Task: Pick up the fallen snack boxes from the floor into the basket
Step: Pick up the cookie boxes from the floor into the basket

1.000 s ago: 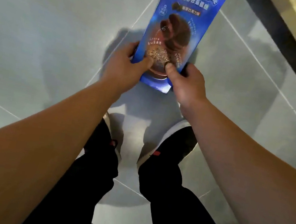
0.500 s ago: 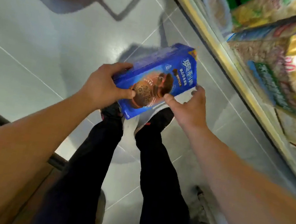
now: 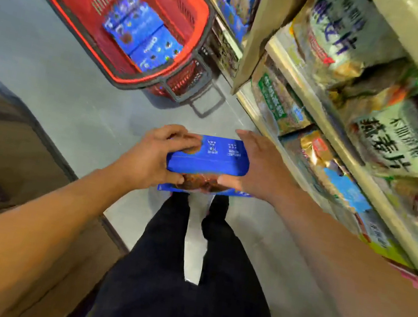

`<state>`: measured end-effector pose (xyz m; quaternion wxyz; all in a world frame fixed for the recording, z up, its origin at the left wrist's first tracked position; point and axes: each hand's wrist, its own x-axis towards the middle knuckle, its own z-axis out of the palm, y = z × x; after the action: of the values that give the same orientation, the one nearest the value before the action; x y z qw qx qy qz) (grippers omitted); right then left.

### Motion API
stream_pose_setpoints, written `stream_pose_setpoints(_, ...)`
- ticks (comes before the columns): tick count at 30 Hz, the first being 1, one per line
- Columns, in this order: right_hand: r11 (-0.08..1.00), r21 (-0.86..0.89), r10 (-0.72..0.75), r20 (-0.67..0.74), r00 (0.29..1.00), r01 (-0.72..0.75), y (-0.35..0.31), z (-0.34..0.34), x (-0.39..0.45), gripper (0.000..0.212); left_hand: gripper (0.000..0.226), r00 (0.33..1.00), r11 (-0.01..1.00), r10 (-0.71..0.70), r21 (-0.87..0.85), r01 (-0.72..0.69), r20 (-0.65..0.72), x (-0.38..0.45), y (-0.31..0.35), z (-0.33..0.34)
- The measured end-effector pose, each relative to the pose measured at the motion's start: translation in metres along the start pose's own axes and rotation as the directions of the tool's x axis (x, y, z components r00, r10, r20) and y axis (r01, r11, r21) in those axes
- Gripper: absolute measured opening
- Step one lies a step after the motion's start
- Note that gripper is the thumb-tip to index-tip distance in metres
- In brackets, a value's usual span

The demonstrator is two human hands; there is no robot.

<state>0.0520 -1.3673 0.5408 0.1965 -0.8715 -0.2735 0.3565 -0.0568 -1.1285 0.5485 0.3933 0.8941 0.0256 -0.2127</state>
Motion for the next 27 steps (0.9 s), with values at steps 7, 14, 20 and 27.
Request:
stream_pose_setpoints(7,0.976,-0.068,-0.207,-0.019,0.978,0.205,-0.061,-0.046,-0.038,0.065,0.089,0.964,0.992,-0.125,-0.033,0.121,-0.233,-0.087,0.06,-0.033)
stream_pose_setpoints(14,0.923,-0.161,-0.34,0.087,0.936,0.35,-0.125,-0.057,-0.048,0.105,0.111,0.713,0.857,-0.487,-0.431,0.281,-0.504,-0.159,0.076,-0.021)
stream_pose_setpoints(20,0.872,-0.229,-0.425,0.09,0.901,0.434,-0.178,-0.048,-0.042,0.11,0.106,0.573,0.718,-0.623,-0.68,0.149,-0.533,-0.205,0.072,-0.018)
stream_pose_setpoints(27,0.842,-0.245,-0.482,0.057,0.874,0.481,-0.25,-0.016,-0.023,0.106,0.103,0.489,0.697,-0.658,-0.708,0.109,-0.573,-0.244,0.028,-0.058)
